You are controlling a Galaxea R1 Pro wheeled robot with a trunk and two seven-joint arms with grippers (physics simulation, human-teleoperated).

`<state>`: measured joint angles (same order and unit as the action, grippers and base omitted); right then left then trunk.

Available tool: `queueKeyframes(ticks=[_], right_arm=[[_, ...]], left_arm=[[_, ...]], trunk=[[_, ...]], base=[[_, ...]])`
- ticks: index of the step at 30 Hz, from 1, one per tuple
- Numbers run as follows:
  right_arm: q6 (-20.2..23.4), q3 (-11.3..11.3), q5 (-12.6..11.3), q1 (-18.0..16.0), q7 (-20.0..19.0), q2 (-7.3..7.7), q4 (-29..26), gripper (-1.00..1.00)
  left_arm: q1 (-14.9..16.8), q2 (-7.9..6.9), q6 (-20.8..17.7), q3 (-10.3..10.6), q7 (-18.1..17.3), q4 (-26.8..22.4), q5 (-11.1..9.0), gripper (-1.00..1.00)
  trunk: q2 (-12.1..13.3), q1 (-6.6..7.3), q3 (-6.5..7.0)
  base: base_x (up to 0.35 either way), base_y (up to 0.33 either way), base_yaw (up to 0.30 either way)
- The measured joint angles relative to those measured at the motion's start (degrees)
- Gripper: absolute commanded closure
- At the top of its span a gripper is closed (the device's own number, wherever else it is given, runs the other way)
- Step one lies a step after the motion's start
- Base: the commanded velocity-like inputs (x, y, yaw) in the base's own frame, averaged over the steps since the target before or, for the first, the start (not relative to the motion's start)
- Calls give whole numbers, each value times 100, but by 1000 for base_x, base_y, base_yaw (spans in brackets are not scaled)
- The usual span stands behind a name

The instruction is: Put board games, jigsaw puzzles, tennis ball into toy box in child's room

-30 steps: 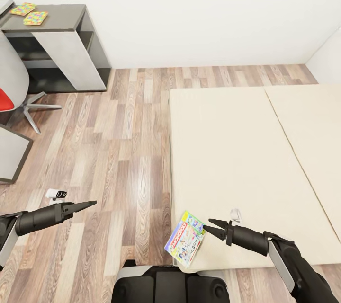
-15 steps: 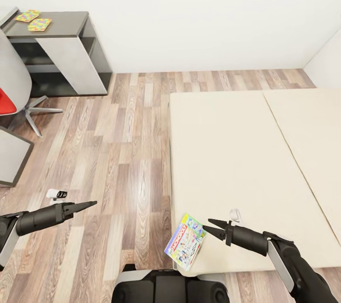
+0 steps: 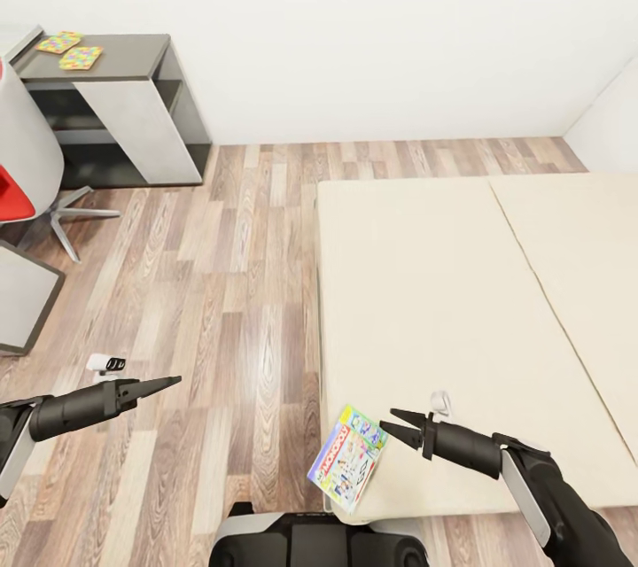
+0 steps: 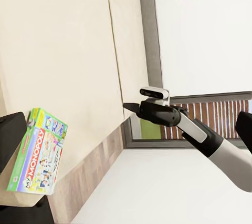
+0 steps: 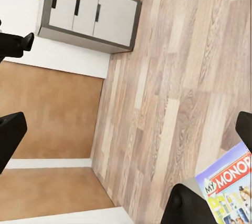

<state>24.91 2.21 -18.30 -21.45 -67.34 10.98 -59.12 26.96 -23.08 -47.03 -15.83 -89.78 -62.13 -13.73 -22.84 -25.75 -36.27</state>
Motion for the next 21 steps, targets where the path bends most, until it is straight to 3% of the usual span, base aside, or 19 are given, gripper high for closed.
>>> queueKeyframes(ticks=[9, 16, 21], right_arm=[[12, 51, 25, 2, 691, -6, -4, -100], [63, 58, 27, 3, 1439, -11, -28, -100], [90, 62, 6, 1, 1725, -10, -53, -100]], left_arm=[[0, -10, -3, 0, 0, 0, 55, -100], [3, 10, -8, -14, 130, 0, 330, -100], [6, 21, -9, -35, 350, 0, 488, -100]], trunk=[[0, 0, 85], [0, 0, 150], [0, 0, 197]], base=[[0, 0, 0], [0, 0, 0], [0, 0, 0]])
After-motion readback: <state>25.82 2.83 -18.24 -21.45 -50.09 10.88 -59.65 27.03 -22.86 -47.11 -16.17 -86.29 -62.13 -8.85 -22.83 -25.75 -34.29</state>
